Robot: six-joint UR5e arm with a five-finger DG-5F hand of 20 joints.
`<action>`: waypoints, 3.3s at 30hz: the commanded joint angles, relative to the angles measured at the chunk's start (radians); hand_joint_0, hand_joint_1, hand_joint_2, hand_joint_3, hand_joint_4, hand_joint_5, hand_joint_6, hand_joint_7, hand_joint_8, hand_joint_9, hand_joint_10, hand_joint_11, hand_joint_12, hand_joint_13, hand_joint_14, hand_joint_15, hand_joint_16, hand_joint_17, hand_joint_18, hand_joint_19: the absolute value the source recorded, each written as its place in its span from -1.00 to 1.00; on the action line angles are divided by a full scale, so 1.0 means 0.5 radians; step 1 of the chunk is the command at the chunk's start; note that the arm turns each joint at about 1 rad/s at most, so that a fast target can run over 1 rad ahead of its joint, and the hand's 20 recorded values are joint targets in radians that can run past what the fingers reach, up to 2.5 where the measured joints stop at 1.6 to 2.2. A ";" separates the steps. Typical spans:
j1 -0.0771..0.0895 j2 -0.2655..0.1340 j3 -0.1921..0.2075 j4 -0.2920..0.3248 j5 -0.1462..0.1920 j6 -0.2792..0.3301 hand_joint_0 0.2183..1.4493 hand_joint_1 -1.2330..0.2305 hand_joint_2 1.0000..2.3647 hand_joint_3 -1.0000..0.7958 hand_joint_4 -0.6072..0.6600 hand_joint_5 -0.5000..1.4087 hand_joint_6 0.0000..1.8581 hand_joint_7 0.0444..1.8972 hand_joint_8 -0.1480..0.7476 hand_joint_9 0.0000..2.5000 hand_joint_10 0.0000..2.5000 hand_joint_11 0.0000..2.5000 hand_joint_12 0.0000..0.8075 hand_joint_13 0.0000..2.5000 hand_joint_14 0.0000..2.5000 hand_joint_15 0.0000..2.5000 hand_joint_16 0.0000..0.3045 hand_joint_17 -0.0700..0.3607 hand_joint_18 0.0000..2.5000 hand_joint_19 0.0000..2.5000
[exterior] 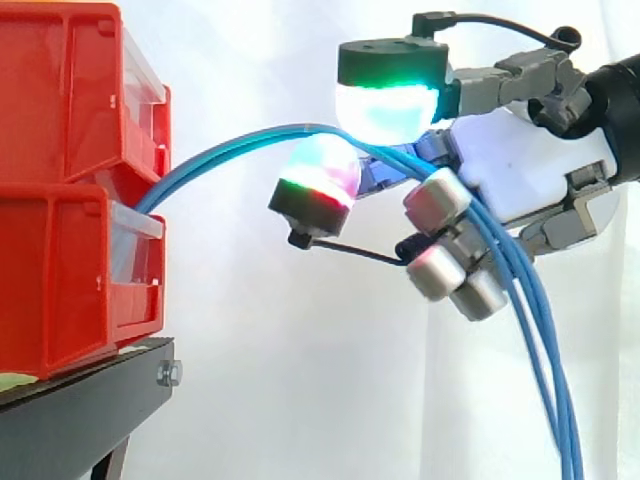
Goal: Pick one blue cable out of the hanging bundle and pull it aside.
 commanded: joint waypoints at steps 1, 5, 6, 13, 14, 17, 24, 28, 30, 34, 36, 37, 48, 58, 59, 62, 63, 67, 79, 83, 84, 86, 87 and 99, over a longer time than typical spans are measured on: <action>0.000 0.000 0.000 -0.011 0.000 -0.002 -0.35 -0.54 -0.99 0.00 -0.17 -0.55 -0.09 -0.19 -0.18 -0.11 -0.98 -0.62 -0.05 -0.43 -0.99 -0.64 -0.64 -0.10 -0.45 -0.51; -0.007 0.000 0.003 -0.042 -0.009 -0.011 -0.34 -0.57 -0.99 -0.04 -0.20 -0.54 -0.11 -0.14 -0.27 -0.32 -0.99 -0.79 -0.09 -0.69 -0.99 -0.76 -0.66 -0.14 -0.73 -0.65; -0.010 0.009 0.000 -0.066 -0.012 -0.020 -0.34 -0.58 -0.99 -0.03 -0.20 -0.54 -0.11 -0.14 -0.27 -0.36 -0.99 -0.81 -0.10 -0.72 -0.99 -0.78 -0.66 -0.13 -0.76 -0.67; -0.016 0.022 0.000 -0.118 -0.012 -0.039 -0.37 -0.56 -0.99 -0.02 -0.16 -0.54 -0.12 -0.09 -0.24 -0.48 -1.00 -0.89 -0.08 -0.75 -0.99 -0.79 -0.65 -0.12 -0.79 -0.69; -0.016 0.028 0.000 -0.122 -0.012 -0.042 -0.37 -0.55 -0.99 -0.01 -0.16 -0.54 -0.12 -0.09 -0.23 -0.48 -0.99 -0.89 -0.07 -0.74 -0.99 -0.79 -0.64 -0.11 -0.78 -0.69; -0.013 0.031 0.000 -0.118 -0.009 -0.042 -0.38 -0.51 -0.99 -0.03 -0.11 -0.54 -0.11 -0.12 -0.19 -0.48 -1.00 -0.89 -0.05 -0.73 -0.99 -0.79 -0.63 -0.08 -0.77 -0.67; -0.007 0.028 0.000 -0.115 -0.009 -0.045 -0.51 -0.38 -0.99 -0.31 -0.04 -0.55 -0.10 -0.18 -0.17 -0.44 -0.99 -0.84 -0.05 -0.71 -0.99 -0.76 -0.63 -0.09 -0.79 -0.64; -0.007 0.028 0.000 -0.112 -0.012 -0.051 -0.60 -0.32 -1.00 -0.44 -0.06 -0.55 -0.10 -0.18 -0.18 -0.42 -0.99 -0.82 -0.08 -0.69 -0.99 -0.75 -0.64 -0.10 -0.78 -0.62; -0.007 0.028 0.000 -0.112 -0.009 -0.051 -0.60 -0.32 -1.00 -0.44 -0.07 -0.55 -0.10 -0.19 -0.18 -0.41 -0.99 -0.82 -0.08 -0.69 -0.99 -0.75 -0.64 -0.10 -0.78 -0.62; -0.007 0.031 0.000 -0.115 -0.009 -0.051 -0.55 -0.29 -1.00 -0.44 -0.11 -0.55 -0.11 -0.17 -0.19 -0.38 -0.99 -0.81 -0.10 -0.65 -0.99 -0.74 -0.66 -0.13 -0.74 -0.60; -0.007 0.028 0.000 -0.112 -0.009 -0.051 -0.48 -0.27 -1.00 -0.42 -0.14 -0.55 -0.11 -0.14 -0.21 -0.37 -0.99 -0.81 -0.13 -0.64 -0.99 -0.73 -0.68 -0.16 -0.73 -0.59; -0.007 0.028 -0.003 -0.112 -0.009 -0.054 -0.42 -0.23 -0.99 -0.36 -0.15 -0.55 -0.10 -0.14 -0.22 -0.34 -0.99 -0.79 -0.15 -0.63 -0.99 -0.72 -0.69 -0.18 -0.72 -0.58; -0.004 0.028 -0.021 -0.109 -0.009 -0.054 -0.41 -0.44 -0.99 0.02 -0.16 -0.52 -0.06 -0.18 -0.08 -0.25 -0.99 -0.77 0.01 -0.49 -0.99 -0.70 -0.60 -0.04 -0.55 -0.60; -0.007 0.028 -0.033 -0.103 -0.009 -0.048 -0.43 -0.51 -1.00 -0.41 -0.03 -0.55 -0.05 -0.18 -0.21 -0.26 -0.99 -0.71 -0.14 -0.52 -0.99 -0.66 -0.68 -0.17 -0.61 -0.55; -0.007 0.028 -0.036 -0.103 -0.009 -0.048 -0.47 -0.48 -1.00 -0.44 -0.02 -0.54 -0.05 -0.19 -0.18 -0.24 -0.99 -0.70 -0.13 -0.52 -0.99 -0.66 -0.68 -0.16 -0.61 -0.56; -0.004 0.028 -0.046 -0.097 -0.009 -0.045 -0.59 -0.29 -1.00 -0.44 -0.02 -0.53 -0.07 -0.17 -0.14 -0.22 -0.99 -0.72 -0.06 -0.50 -0.99 -0.67 -0.65 -0.11 -0.59 -0.55; -0.004 0.028 -0.046 -0.097 -0.009 -0.045 -0.61 -0.23 -1.00 -0.44 -0.03 -0.53 -0.07 -0.17 -0.13 -0.22 -0.99 -0.73 -0.06 -0.50 -0.99 -0.66 -0.64 -0.10 -0.59 -0.56; -0.004 0.028 -0.046 -0.094 -0.012 -0.051 -0.47 -0.06 -1.00 -0.43 -0.08 -0.54 -0.06 -0.17 -0.17 -0.21 -0.99 -0.72 -0.12 -0.52 -0.99 -0.65 -0.68 -0.16 -0.62 -0.52; 0.000 0.028 -0.043 -0.039 -0.012 -0.057 -0.39 -0.44 -0.99 0.06 -0.04 -0.53 -0.05 -0.17 -0.05 -0.17 -0.99 -0.69 0.04 -0.44 -0.99 -0.65 -0.59 -0.03 -0.50 -0.57; -0.004 0.028 -0.043 -0.042 -0.012 -0.057 -0.32 -0.57 -0.99 0.13 -0.06 -0.54 -0.04 -0.03 -0.07 -0.18 -0.99 -0.67 -0.01 -0.44 -0.99 -0.65 -0.61 -0.06 -0.49 -0.57; -0.007 0.028 -0.043 -0.042 -0.015 -0.057 -0.31 -0.59 -0.99 0.13 -0.08 -0.54 -0.03 -0.01 -0.09 -0.18 -0.99 -0.68 -0.01 -0.44 -0.99 -0.65 -0.62 -0.06 -0.49 -0.57; -0.007 0.028 -0.043 -0.042 -0.025 -0.057 -0.27 -0.60 -0.99 0.08 -0.10 -0.55 -0.02 -0.01 -0.11 -0.19 -0.99 -0.67 -0.04 -0.45 -0.99 -0.65 -0.63 -0.09 -0.51 -0.57; -0.007 0.028 -0.043 -0.042 -0.028 -0.057 -0.26 -0.60 -0.98 0.06 -0.11 -0.55 -0.02 -0.01 -0.13 -0.20 -0.99 -0.66 -0.07 -0.46 -0.99 -0.65 -0.64 -0.11 -0.52 -0.57; -0.013 0.031 -0.043 -0.042 -0.034 -0.060 -0.08 -0.63 -0.98 -0.22 -0.23 -0.56 -0.01 0.17 -0.19 -0.20 -0.99 -0.65 -0.15 -0.49 -0.98 -0.66 -0.68 -0.17 -0.57 -0.57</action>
